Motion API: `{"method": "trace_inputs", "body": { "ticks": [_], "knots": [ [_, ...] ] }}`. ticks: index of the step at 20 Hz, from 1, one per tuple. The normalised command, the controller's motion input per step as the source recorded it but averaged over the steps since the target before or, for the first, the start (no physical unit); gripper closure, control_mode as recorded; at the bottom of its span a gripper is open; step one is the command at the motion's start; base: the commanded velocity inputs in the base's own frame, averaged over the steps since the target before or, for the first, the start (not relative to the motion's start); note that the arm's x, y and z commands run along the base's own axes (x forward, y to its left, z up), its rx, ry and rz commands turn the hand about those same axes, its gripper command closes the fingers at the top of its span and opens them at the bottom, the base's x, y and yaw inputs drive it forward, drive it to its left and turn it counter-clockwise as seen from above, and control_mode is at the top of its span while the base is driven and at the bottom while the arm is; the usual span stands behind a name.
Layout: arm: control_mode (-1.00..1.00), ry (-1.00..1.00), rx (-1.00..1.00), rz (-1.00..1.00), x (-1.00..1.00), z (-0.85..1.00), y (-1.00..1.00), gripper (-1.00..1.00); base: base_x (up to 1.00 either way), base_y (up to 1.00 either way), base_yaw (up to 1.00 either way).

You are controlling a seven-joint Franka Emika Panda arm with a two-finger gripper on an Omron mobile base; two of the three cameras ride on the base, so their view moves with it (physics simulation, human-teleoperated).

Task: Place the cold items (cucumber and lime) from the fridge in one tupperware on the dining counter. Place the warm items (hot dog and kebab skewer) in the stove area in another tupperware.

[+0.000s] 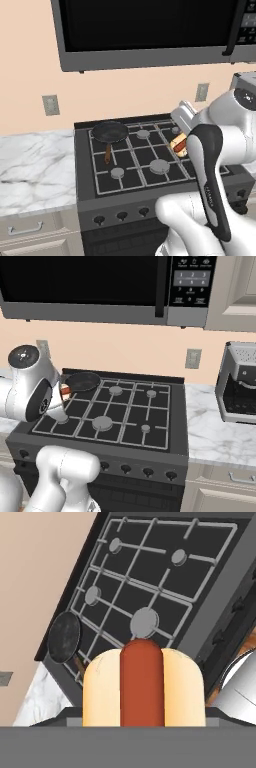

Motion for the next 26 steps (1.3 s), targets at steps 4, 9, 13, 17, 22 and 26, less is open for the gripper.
{"method": "trace_inputs", "body": {
  "ticks": [4,9,13,17,22,26],
  "knots": [
    [1.00,0.00,0.00,0.00,0.04,0.00,0.00,1.00,-0.04,-0.03,0.02],
    [1.00,0.00,0.00,0.00,0.00,0.00,0.00,1.00,-0.28,-0.02,0.56],
    [1.00,0.00,0.00,0.00,0.00,0.00,0.00,1.00,-0.59,-0.13,0.96],
    [1.00,0.00,0.00,0.00,0.00,0.00,0.00,1.00,-0.76,-0.02,0.92],
    [1.00,0.00,0.00,0.00,0.00,0.00,0.00,1.00,-0.91,0.00,0.82],
    [1.00,0.00,0.00,0.00,0.00,0.00,0.00,1.00,-0.99,0.00,0.74]
  ]
}}
